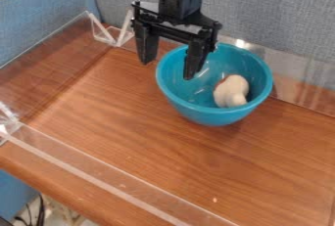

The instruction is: Remove the mushroom from inside the blue bowl and put it on the table

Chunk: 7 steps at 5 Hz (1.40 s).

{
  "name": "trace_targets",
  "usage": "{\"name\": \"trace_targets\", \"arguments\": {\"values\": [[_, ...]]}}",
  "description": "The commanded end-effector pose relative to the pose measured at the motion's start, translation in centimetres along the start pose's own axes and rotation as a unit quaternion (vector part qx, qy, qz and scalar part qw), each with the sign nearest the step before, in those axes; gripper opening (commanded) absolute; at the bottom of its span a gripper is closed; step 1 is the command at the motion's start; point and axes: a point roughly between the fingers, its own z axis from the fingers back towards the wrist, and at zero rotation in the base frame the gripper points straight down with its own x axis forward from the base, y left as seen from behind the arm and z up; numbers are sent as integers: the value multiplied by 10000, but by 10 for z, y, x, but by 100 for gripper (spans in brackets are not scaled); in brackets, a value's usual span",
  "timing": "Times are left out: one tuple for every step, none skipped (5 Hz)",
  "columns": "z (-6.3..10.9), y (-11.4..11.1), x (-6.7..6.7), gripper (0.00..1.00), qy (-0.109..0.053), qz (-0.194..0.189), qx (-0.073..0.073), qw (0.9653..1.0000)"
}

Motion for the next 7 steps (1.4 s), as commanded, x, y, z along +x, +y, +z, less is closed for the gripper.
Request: {"name": "trace_targets", "arguments": {"values": [[-3,-14,9,100,-47,-92,-21,9999],[-10,-39,25,100,-108,-259,-47,9996],[-24,-63,44,100,-120,-392,-65,9991],[-43,-69,55,100,-39,-402,-63,9992],[-60,-72,61,100,68,-414,-24,9991],[-68,-71,64,0,108,-425,2,9990],[-70,-70,64,0,130,-456,16,9989]]}}
